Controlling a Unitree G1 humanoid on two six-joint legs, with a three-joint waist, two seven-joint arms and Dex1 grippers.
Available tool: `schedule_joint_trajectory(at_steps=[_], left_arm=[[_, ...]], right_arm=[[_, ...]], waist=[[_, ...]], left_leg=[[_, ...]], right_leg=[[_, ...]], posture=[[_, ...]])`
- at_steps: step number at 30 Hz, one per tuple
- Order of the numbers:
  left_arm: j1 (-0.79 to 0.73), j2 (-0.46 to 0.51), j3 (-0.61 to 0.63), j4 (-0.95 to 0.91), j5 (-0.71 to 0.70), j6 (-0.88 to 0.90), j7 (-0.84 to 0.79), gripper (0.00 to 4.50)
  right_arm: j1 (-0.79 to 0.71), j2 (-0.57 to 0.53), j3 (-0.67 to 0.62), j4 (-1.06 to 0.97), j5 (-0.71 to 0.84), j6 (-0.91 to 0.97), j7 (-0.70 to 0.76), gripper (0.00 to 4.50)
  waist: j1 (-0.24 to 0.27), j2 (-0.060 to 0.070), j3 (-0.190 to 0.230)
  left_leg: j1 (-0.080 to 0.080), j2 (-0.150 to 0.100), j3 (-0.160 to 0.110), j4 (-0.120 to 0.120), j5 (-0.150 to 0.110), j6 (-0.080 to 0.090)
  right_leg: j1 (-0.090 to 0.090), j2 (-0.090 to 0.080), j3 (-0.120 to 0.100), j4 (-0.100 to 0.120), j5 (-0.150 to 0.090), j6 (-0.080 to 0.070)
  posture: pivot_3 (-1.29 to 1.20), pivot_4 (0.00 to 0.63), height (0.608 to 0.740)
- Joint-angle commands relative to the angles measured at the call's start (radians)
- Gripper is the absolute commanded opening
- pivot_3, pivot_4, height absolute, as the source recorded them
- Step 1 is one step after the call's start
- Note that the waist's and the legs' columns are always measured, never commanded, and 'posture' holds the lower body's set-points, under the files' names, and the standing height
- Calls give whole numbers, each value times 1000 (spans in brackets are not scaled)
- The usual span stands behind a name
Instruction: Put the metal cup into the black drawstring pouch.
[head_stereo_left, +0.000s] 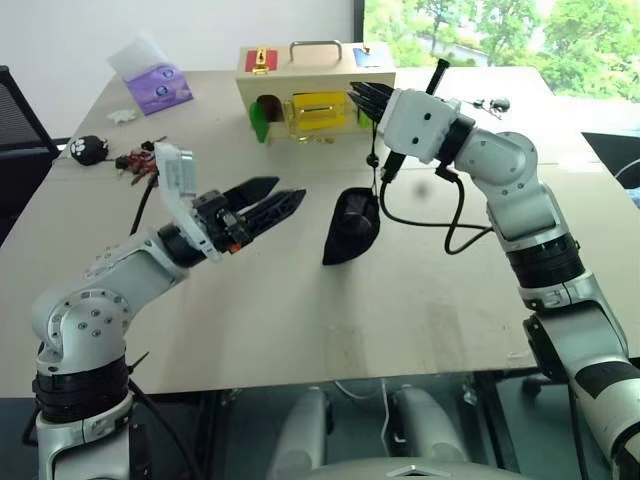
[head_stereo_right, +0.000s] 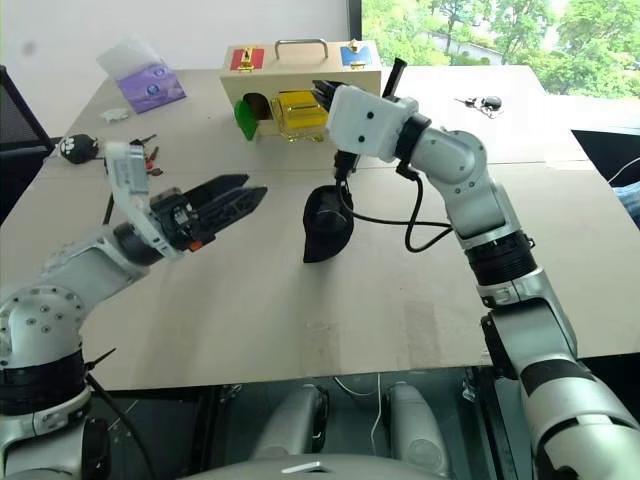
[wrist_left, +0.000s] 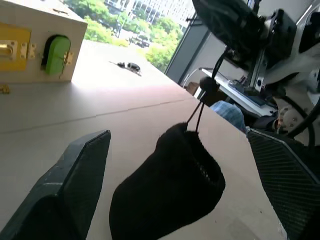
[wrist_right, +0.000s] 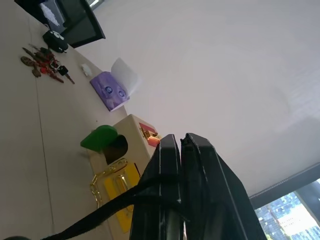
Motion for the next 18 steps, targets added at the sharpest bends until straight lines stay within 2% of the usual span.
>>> schedule_joint_trajectory(at_steps=[1,6,10,13,18], left_arm=[[-35,-17,30,-2,-5,-34,35,4489],[-50,-23,18,59,135,-101,71,4489],[-120,-63,20,61,101,-100,105,4489],[-167,-87,6,29,20,-58,107,4489],[-232,-111,-55,35,51,-64,97,4489]], right_arm=[[-45,5,-24,-7,28,-26,0,0],[-57,-7,-31,37,22,-48,-8,0],[-71,-11,-36,18,35,-28,0,0],[-79,-14,-36,5,38,-16,7,0],[-81,-20,-35,-28,44,3,25,0]], waist=[[-1,0,0],[-3,0,0],[2,0,0],[3,0,0],[0,0,0]], left_leg=[[0,0,0,0,0,0],[1,0,0,0,0,0],[0,0,0,0,0,0],[-1,0,0,1,1,-1],[-1,0,0,0,1,-1]], right_leg=[[0,0,0,0,0,0],[0,1,0,0,0,0],[0,0,0,0,0,0],[0,0,-1,0,0,0],[0,0,-1,0,0,0]], posture=[[0,150,740],[0,150,740],[0,150,740],[0,150,740],[0,150,740]])
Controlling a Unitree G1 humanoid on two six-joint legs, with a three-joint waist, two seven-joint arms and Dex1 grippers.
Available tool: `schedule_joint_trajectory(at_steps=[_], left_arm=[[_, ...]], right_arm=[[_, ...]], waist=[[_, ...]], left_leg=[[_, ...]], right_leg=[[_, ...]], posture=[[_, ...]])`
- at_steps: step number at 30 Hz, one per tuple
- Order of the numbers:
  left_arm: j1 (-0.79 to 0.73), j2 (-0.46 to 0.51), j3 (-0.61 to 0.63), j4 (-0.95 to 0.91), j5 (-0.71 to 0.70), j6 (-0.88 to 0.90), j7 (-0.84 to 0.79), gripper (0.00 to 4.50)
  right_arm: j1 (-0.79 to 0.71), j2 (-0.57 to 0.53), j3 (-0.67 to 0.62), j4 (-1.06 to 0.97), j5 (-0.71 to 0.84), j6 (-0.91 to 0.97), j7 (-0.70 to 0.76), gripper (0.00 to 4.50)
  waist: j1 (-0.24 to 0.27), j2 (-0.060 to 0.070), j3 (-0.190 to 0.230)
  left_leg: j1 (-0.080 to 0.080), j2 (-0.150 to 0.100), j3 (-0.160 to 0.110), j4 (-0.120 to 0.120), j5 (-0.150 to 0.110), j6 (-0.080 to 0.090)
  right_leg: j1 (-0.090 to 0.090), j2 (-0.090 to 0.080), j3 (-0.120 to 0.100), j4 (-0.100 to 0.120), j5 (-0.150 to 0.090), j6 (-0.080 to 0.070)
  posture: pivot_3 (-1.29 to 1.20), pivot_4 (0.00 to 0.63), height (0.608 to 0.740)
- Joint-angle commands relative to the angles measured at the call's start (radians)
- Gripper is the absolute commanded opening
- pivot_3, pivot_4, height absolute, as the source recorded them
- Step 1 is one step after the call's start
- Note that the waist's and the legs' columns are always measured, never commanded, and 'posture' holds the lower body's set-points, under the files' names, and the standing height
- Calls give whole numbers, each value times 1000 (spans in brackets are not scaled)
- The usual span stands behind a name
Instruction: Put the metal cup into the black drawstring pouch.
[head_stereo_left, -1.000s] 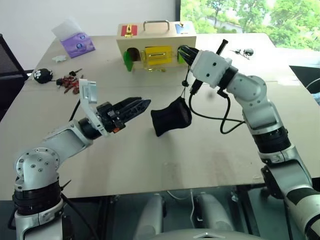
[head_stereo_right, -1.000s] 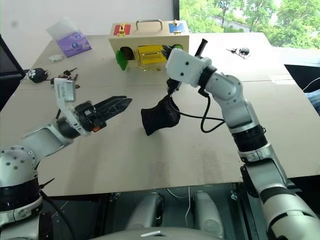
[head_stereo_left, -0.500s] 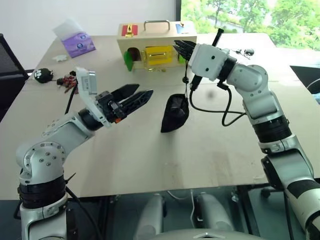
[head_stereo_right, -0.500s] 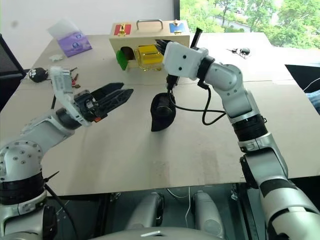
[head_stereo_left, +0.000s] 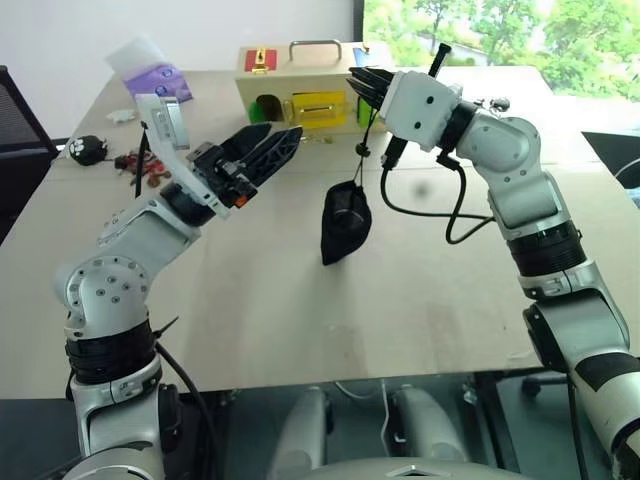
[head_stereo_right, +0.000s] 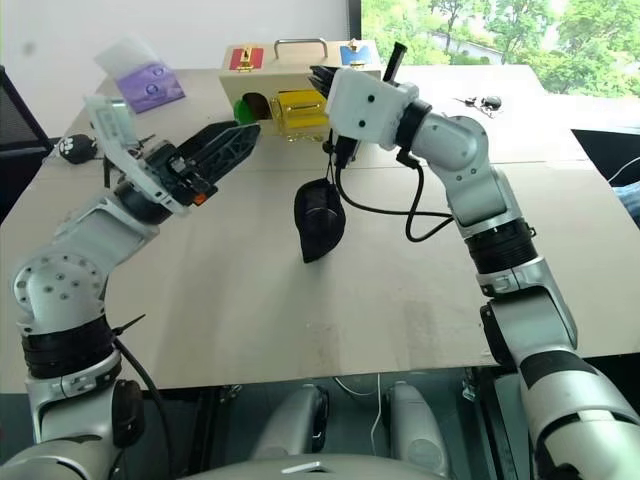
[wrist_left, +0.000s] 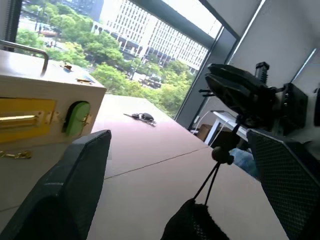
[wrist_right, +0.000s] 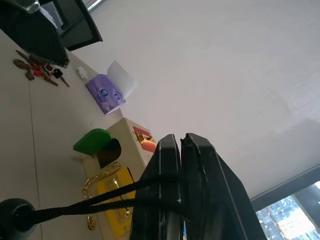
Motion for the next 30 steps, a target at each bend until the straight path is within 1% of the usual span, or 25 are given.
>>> schedule_joint_trajectory(at_steps=[1,5,9,16,20,24,25,27,30], left_arm=[[-55,-15,-62,-18,44,-23,-26,4489],[-97,-48,-131,1,110,-50,-64,4489],[-121,-55,-216,25,219,-95,-139,4489],[-177,-70,-275,93,331,-152,-244,4489],[-201,-87,-282,130,363,-169,-281,4489],[-219,-106,-286,149,383,-179,-314,3406],[-222,-109,-286,151,386,-180,-319,2845],[-224,-115,-285,153,395,-180,-326,1967],[-208,-117,-285,148,411,-183,-336,463]], right_arm=[[-26,-11,-25,-80,24,13,16,0],[-12,-8,-19,-117,33,33,33,0],[-8,-5,-16,-143,33,53,38,0],[6,3,-16,-174,24,79,27,0],[11,10,-15,-186,19,90,20,0],[16,18,-16,-199,21,97,15,0],[18,19,-16,-203,22,100,14,0],[20,20,-16,-208,22,105,14,0],[25,17,-22,-211,27,112,16,0]], waist=[[0,0,0],[-1,0,0],[-1,0,0],[-1,0,0],[-1,0,0],[-2,0,0],[-2,0,0],[-1,0,0],[-1,0,0]], left_leg=[[0,0,0,0,0,0],[0,0,1,0,0,0],[0,-1,1,0,0,0],[0,-1,2,0,0,0],[0,-1,2,0,0,0],[0,-1,2,0,0,0],[0,-1,2,0,0,0],[0,-1,2,0,0,0],[0,-1,2,0,0,0]], right_leg=[[0,0,0,0,0,0],[0,0,0,0,0,0],[0,1,0,0,0,0],[0,1,0,0,0,0],[0,1,0,0,0,0],[0,1,0,0,0,0],[0,1,0,0,0,0],[0,1,0,0,0,0],[0,1,0,0,0,0]], posture=[[0,150,740],[0,150,740],[0,150,740],[0,150,740],[0,150,740],[0,150,740],[0,150,740],[0,150,740],[0,150,740]])
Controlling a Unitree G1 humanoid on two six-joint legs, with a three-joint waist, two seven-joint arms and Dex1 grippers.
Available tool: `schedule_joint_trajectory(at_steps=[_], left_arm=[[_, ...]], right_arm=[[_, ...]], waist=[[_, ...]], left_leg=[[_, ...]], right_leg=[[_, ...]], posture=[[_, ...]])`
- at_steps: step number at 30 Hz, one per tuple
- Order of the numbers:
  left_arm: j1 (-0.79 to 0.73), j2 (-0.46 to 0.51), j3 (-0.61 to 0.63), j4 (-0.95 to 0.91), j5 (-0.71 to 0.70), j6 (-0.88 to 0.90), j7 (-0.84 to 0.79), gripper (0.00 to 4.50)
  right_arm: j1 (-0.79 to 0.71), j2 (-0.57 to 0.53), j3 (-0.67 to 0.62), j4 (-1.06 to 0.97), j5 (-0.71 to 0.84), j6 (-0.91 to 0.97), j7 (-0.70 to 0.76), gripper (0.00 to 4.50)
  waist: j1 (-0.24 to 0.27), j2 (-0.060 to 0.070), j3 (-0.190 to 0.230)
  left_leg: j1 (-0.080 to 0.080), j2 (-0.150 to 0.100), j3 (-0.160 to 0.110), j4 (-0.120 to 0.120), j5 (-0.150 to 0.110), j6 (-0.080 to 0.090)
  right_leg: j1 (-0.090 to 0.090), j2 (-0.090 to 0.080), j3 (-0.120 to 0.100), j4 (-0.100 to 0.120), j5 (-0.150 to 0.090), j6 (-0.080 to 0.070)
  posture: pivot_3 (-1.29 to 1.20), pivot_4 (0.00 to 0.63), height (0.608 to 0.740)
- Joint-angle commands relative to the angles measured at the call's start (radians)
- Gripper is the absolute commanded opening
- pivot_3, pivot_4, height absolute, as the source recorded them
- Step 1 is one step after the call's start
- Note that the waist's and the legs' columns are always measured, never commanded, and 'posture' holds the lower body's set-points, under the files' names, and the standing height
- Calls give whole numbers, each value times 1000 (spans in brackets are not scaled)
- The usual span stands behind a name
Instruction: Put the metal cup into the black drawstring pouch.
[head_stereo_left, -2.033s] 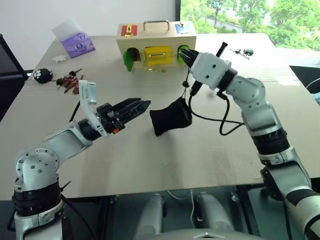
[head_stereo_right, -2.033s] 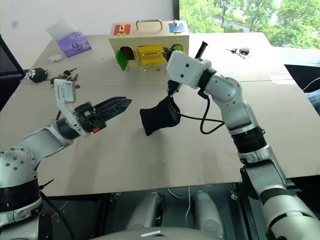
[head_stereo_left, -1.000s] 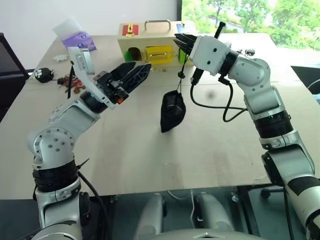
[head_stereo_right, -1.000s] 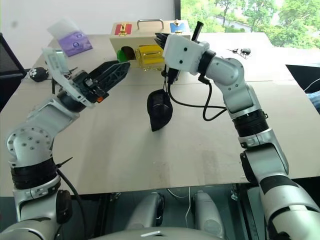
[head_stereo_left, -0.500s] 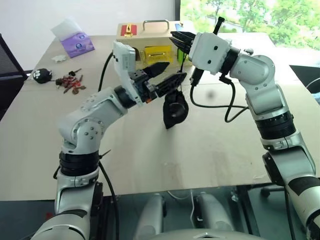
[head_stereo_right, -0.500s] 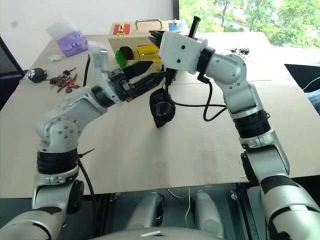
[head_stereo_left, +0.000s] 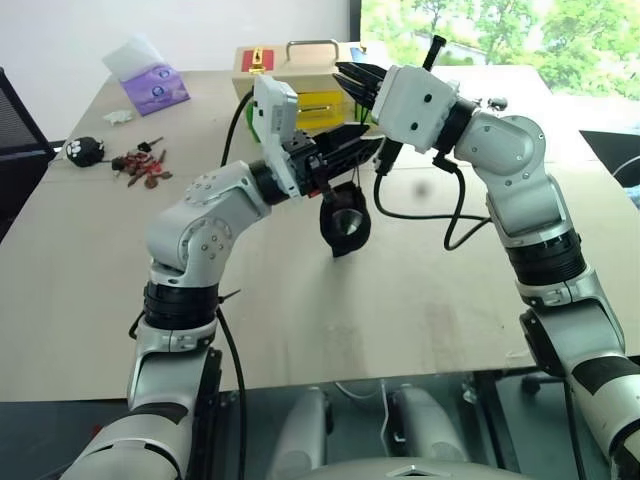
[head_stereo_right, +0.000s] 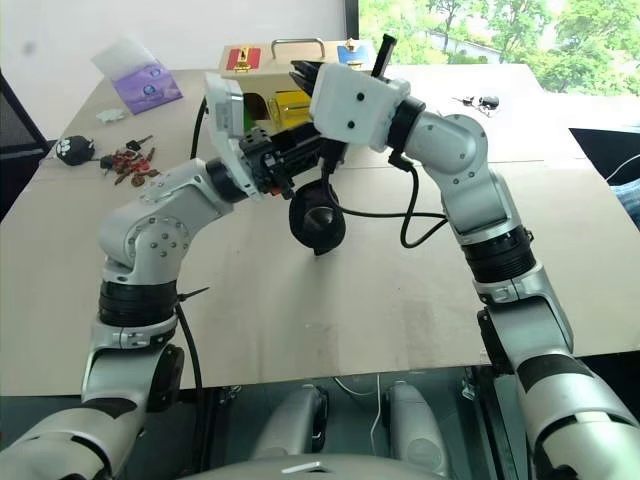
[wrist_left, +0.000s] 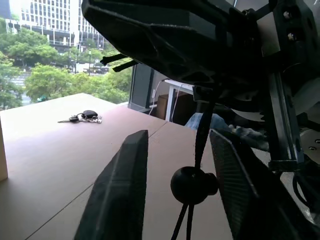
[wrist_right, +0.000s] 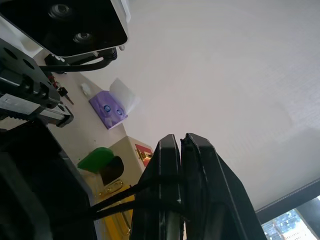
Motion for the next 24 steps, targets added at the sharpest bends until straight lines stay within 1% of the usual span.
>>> schedule_joint_trajectory(at_steps=[1,5,9,13,18,21,24], left_arm=[[8,6,7,-21,22,-20,-17,141],[63,22,-1,-22,64,-18,-20,153],[161,55,-11,5,129,-29,-30,153],[220,86,0,22,181,-41,-25,153],[242,111,4,38,217,-48,-18,153],[232,124,-13,60,251,-66,-20,153],[201,97,-20,65,253,-77,-4,153]], right_arm=[[-3,-9,-30,-37,16,7,-10,0],[-13,-31,-61,3,22,16,-23,0],[-45,-69,-140,119,36,51,-83,0],[-55,-118,-186,237,36,71,-126,0],[-38,-165,-202,309,20,64,-163,0],[0,-179,-209,311,18,80,-180,0],[85,-162,-206,240,77,185,-120,0]], waist=[[0,0,0],[-1,0,0],[0,0,0],[1,0,0],[0,1,0],[0,1,0],[1,1,0]], left_leg=[[0,0,0,0,0,0],[0,0,0,0,0,0],[0,0,0,0,0,0],[0,0,0,0,-1,2],[0,0,1,0,-1,2],[0,0,1,0,-1,2],[0,0,1,0,-1,2]], right_leg=[[0,0,0,0,0,0],[0,0,0,0,0,0],[0,0,0,0,0,0],[0,0,0,0,0,0],[0,0,1,0,0,0],[0,0,0,0,0,0],[0,0,1,0,0,0]], posture=[[0,150,740],[0,150,740],[0,150,740],[0,150,740],[0,150,740],[0,150,740],[0,150,740]])
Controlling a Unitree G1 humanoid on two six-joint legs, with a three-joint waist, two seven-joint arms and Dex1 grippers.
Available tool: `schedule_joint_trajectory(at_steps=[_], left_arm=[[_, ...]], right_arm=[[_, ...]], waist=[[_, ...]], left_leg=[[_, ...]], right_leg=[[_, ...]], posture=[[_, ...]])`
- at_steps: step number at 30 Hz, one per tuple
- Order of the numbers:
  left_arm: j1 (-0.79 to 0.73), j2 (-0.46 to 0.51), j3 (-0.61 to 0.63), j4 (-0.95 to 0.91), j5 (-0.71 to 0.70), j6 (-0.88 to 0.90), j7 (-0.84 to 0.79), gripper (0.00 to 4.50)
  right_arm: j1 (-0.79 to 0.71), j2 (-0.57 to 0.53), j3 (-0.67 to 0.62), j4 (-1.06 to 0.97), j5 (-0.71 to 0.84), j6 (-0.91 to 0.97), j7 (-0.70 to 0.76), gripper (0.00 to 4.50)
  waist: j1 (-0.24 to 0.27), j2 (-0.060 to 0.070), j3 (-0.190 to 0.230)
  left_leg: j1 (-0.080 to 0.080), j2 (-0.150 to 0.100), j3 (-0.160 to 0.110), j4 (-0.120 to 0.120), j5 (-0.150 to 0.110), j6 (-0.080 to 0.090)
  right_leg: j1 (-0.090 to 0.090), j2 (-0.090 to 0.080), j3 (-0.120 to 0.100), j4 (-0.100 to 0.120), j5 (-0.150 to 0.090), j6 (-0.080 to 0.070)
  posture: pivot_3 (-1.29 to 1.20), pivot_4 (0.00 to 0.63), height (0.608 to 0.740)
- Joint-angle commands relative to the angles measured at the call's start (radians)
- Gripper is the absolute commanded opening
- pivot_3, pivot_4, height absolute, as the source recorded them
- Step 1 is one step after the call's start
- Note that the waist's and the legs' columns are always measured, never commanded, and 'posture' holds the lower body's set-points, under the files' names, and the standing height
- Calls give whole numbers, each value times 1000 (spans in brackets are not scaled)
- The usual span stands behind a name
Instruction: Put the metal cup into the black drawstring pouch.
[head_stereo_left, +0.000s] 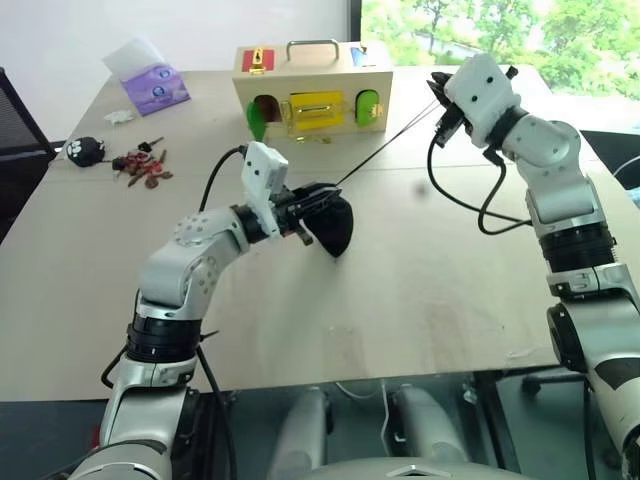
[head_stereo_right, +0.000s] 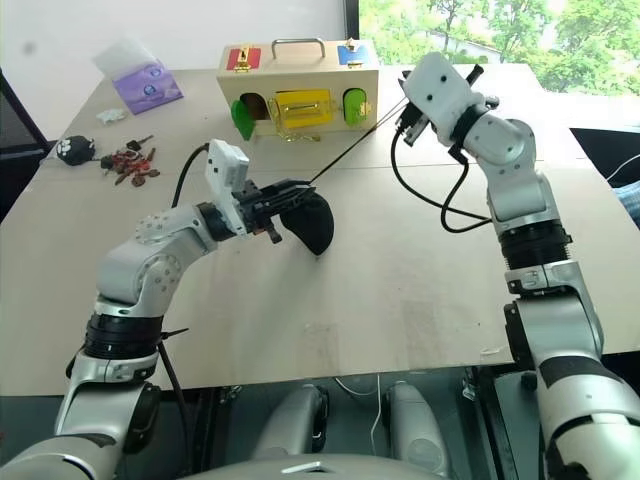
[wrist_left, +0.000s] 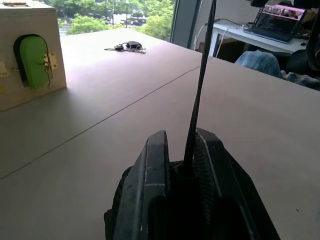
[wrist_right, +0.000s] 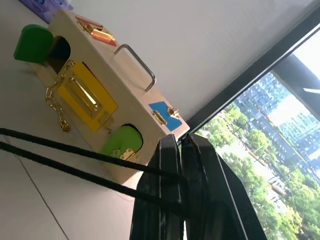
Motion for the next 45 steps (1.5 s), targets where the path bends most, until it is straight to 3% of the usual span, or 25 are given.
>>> schedule_joint_trajectory(at_steps=[1,4,5,6,7,9,12,13,15,16,19,23,34,45], left_arm=[[-11,-4,8,27,40,1,27,153],[-55,-49,2,-5,2,28,29,153],[-76,-66,4,-24,-24,50,28,1169],[-91,-77,8,-42,-40,68,32,1442],[-103,-82,19,-59,-52,88,42,1949],[-106,-75,47,-98,-76,126,60,2814],[-87,-63,116,-165,-130,197,120,4327],[-73,-58,143,-191,-153,223,137,4500],[-34,-44,202,-240,-194,265,174,4500],[-7,-37,229,-264,-196,271,198,4500],[101,-16,287,-330,-149,255,275,4500],[254,0,411,-368,-302,282,214,4500],[650,-28,451,-509,-242,140,223,4500],[797,-3,464,-572,-294,124,202,4500]], right_arm=[[75,-36,-85,-109,71,118,15,0],[182,-34,-77,-198,135,203,74,0],[221,-36,-77,-224,153,228,92,0],[256,-40,-77,-251,171,248,111,0],[285,-46,-82,-275,179,263,114,649],[333,-66,-94,-324,193,304,124,1350],[409,-104,-127,-398,224,378,133,2828],[439,-115,-145,-424,243,405,136,3318],[519,-141,-178,-501,296,480,166,4271],[564,-149,-196,-543,315,499,171,4412],[697,-150,-247,-689,404,566,187,4412],[819,-149,-265,-791,430,596,159,4412],[1088,-174,-336,-977,502,560,192,4412],[1196,-112,-398,-958,466,435,117,4412]], waist=[[1,0,0],[2,0,0],[7,0,0],[11,0,0],[11,0,0],[8,0,0],[-3,1,0],[-4,1,0],[-3,1,0],[-2,1,0],[-1,1,0],[-2,1,0],[13,1,-1],[26,1,-1]], left_leg=[[0,0,0,0,0,0],[0,0,0,0,0,0],[0,0,0,0,0,0],[-1,0,-1,1,0,0],[-1,0,-1,1,0,0],[-1,0,-1,2,0,1],[0,0,-1,2,0,1],[0,0,-1,2,0,1],[0,1,-2,1,0,1],[1,1,-2,1,0,1],[0,2,-3,1,0,1],[1,2,-3,2,0,1],[2,3,0,8,-1,1],[2,4,1,9,-1,2]], right_leg=[[0,0,0,0,0,0],[0,0,0,0,0,0],[0,0,0,0,0,0],[0,0,-1,0,0,0],[0,0,-1,0,0,0],[0,0,-1,0,0,0],[0,0,1,1,0,0],[0,0,1,1,0,0],[0,1,1,1,0,0],[0,1,1,1,0,0],[1,1,1,0,0,1],[1,1,2,1,0,1],[5,1,1,0,-2,3],[5,2,1,0,-4,2]], posture=[[0,150,740],[0,150,740],[0,150,740],[0,150,740],[0,150,740],[0,150,740],[0,150,740],[0,150,740],[0,150,740],[0,150,740],[0,150,740],[0,150,740],[0,150,740],[0,150,740]])
